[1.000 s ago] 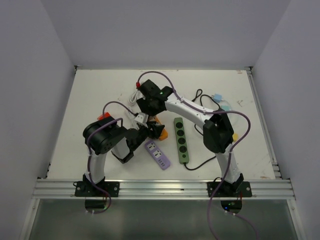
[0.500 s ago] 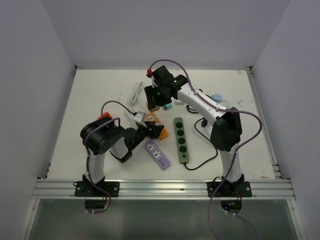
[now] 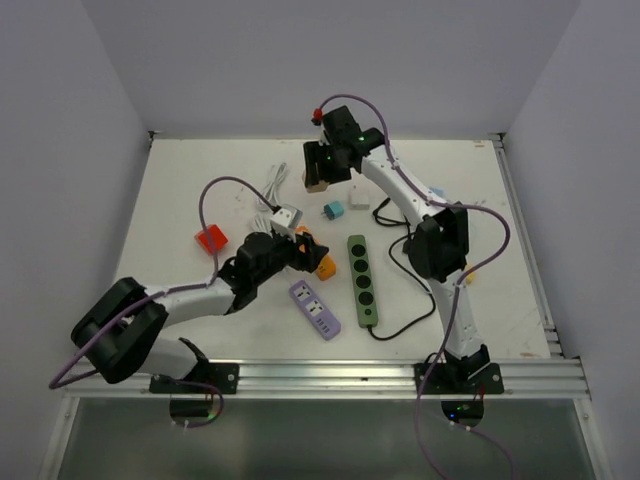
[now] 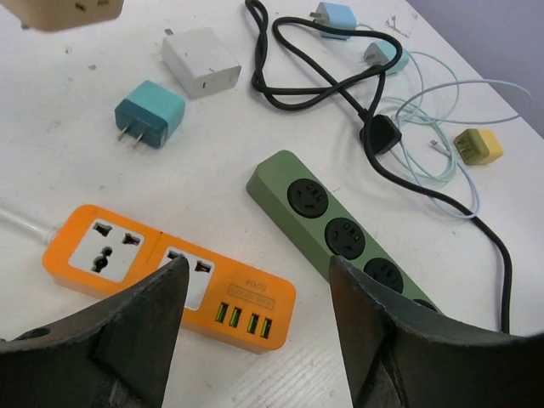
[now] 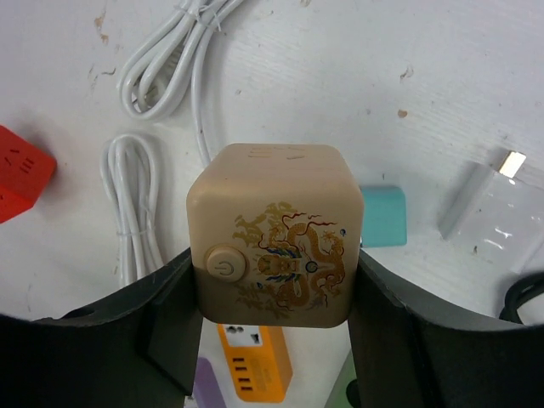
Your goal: Pull the plug off the socket
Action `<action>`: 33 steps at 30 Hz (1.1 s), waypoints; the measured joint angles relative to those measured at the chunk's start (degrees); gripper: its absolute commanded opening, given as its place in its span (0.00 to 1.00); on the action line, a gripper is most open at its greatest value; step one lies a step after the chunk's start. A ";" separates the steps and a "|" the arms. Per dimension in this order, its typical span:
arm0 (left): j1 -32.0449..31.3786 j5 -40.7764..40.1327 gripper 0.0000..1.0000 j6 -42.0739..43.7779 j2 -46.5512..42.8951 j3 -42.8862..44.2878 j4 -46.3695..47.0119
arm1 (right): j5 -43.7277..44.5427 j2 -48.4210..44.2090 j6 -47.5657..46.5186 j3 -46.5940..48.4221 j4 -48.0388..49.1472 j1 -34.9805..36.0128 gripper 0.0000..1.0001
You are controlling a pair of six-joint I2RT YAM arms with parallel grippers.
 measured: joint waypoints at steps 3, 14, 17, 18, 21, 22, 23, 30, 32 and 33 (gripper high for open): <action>0.00 -0.55 0.73 1.20 -6.05 3.17 -8.68 | -0.26 2.03 0.04 0.04 2.54 -0.04 0.04; 0.00 -5.73 0.79 9.49 -27.04 23.02 -38.14 | -4.31 14.08 2.40 0.90 13.66 0.59 0.10; 0.00 -6.43 0.82 12.24 -31.82 23.23 -40.94 | -4.44 14.91 3.06 1.29 16.02 0.57 0.30; 0.00 -6.56 0.82 13.05 -33.16 22.86 -41.38 | -4.48 14.99 3.23 1.27 16.55 0.57 0.38; 0.00 -7.43 0.83 15.41 -35.39 21.35 -43.06 | -4.90 15.12 3.50 1.20 17.22 0.57 0.59; 0.00 -7.98 0.84 16.09 -35.71 20.76 -43.67 | -5.05 15.15 3.56 1.18 17.38 0.57 0.69; 0.00 -8.70 0.84 16.87 -35.78 20.22 -44.44 | -5.22 15.15 3.72 1.09 17.42 0.57 0.73; 0.00 -12.74 0.90 19.26 -34.73 16.83 -48.54 | -4.57 15.04 3.61 -0.04 16.83 0.57 0.98; 0.02 -13.60 0.90 19.34 -35.04 15.87 -48.63 | -4.24 14.82 3.61 -0.37 16.44 0.61 0.99; 0.13 -14.08 0.91 19.32 -35.30 15.43 -48.76 | -4.15 14.67 3.61 -0.42 16.11 0.61 0.99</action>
